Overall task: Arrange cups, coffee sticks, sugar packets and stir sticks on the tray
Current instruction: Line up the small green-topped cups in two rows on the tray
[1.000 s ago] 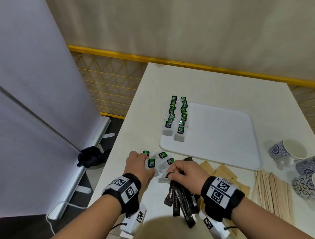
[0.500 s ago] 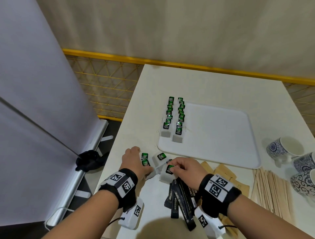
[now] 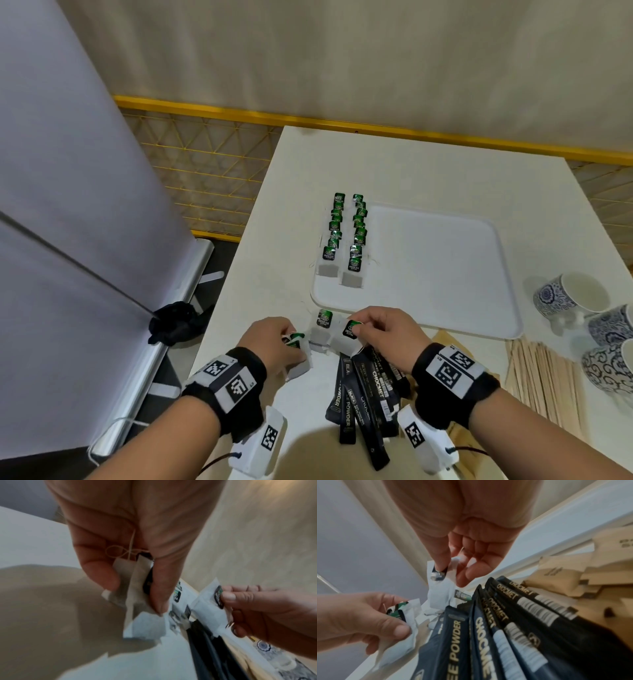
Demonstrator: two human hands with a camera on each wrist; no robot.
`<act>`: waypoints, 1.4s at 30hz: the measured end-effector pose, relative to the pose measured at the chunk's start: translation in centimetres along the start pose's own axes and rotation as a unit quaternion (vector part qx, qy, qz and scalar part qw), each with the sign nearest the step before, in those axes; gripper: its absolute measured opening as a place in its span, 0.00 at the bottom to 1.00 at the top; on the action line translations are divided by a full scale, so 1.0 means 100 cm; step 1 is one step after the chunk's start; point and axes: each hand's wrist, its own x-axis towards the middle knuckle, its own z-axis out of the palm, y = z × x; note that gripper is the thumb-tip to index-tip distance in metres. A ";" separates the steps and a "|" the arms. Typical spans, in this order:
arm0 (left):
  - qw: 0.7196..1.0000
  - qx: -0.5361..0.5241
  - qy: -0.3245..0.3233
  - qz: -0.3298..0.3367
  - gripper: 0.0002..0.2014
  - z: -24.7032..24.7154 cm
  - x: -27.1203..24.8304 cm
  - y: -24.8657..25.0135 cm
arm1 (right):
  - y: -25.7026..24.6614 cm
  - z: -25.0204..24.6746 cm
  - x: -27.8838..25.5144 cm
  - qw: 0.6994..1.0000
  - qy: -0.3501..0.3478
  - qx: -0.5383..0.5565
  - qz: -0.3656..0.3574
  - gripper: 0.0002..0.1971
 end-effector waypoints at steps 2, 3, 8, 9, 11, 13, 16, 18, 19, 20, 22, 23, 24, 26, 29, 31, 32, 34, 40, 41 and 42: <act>1.000 -0.020 -0.001 0.011 0.11 -0.007 -0.003 0.003 | -0.001 -0.002 -0.003 1.000 -0.010 0.002 -0.002 0.07; 0.999 -0.038 -0.007 0.015 0.11 -0.011 -0.004 0.006 | -0.002 -0.003 -0.004 1.000 -0.014 0.003 -0.002 0.07; 0.990 -0.134 -0.037 0.036 0.09 -0.011 0.007 0.024 | -0.001 -0.008 -0.009 0.998 -0.058 -0.007 0.006 0.07; 0.990 -0.133 -0.031 0.036 0.09 -0.008 0.012 0.028 | 0.000 -0.008 -0.009 0.998 -0.063 -0.007 0.009 0.07; 0.993 -0.113 -0.021 0.035 0.11 0.001 0.020 0.033 | 0.001 -0.008 -0.009 0.997 -0.070 -0.006 0.011 0.06; 0.995 -0.094 -0.012 0.038 0.10 0.009 0.028 0.036 | 0.002 -0.008 -0.010 0.997 -0.076 -0.009 0.010 0.02; 0.997 -0.065 0.013 0.029 0.19 0.020 0.034 0.038 | 0.003 -0.010 -0.012 0.996 -0.091 -0.014 0.009 0.04; 0.999 0.000 0.037 0.025 0.29 0.024 0.032 0.041 | 0.004 -0.011 -0.013 0.996 -0.091 -0.018 0.008 0.04; 0.998 0.023 0.047 0.024 0.32 0.026 0.031 0.042 | 0.005 -0.012 -0.013 0.996 -0.088 -0.020 0.007 0.04; 0.998 0.036 0.053 0.020 0.34 0.026 0.030 0.044 | 0.005 -0.012 -0.014 0.996 -0.087 -0.021 0.006 0.03; 0.998 0.039 0.051 -0.002 0.36 0.027 0.029 0.045 | 0.005 -0.013 -0.014 0.996 -0.085 -0.026 0.005 0.03; 0.999 0.028 0.042 -0.015 0.36 0.027 0.028 0.044 | 0.005 -0.013 -0.015 0.996 -0.086 -0.029 0.004 0.03; 0.999 0.018 0.030 -0.024 0.36 0.027 0.028 0.044 | 0.005 -0.013 -0.015 0.996 -0.088 -0.031 0.003 0.04; 0.999 0.025 0.005 -0.026 0.34 0.027 0.028 0.044 | 0.005 -0.014 -0.016 0.995 -0.090 -0.036 0.002 0.05; 0.997 0.074 -0.017 -0.015 0.28 0.026 0.026 0.047 | 0.006 -0.013 -0.015 0.995 -0.087 -0.041 0.008 0.06; 0.995 0.095 -0.021 -0.003 0.28 0.028 0.025 0.049 | 0.006 -0.012 -0.015 0.995 -0.085 -0.042 0.009 0.07; 0.996 0.092 -0.020 0.010 0.28 0.030 0.024 0.049 | 0.007 -0.011 -0.015 0.996 -0.083 -0.042 0.009 0.07; 0.997 0.059 -0.023 0.039 0.26 0.032 0.021 0.048 | 0.007 -0.011 -0.015 0.996 -0.078 -0.045 0.004 0.07; 0.988 -0.150 0.009 0.036 0.11 0.015 0.016 0.037 | 0.000 -0.012 -0.013 0.998 -0.047 -0.036 -0.023 0.07; 0.983 -0.180 0.018 0.034 0.10 0.010 0.017 0.036 | -0.001 -0.013 -0.011 0.999 -0.031 -0.025 -0.026 0.07; 0.976 -0.214 0.025 0.032 0.10 0.004 0.017 0.035 | -0.003 -0.014 -0.007 0.999 -0.010 -0.019 -0.029 0.08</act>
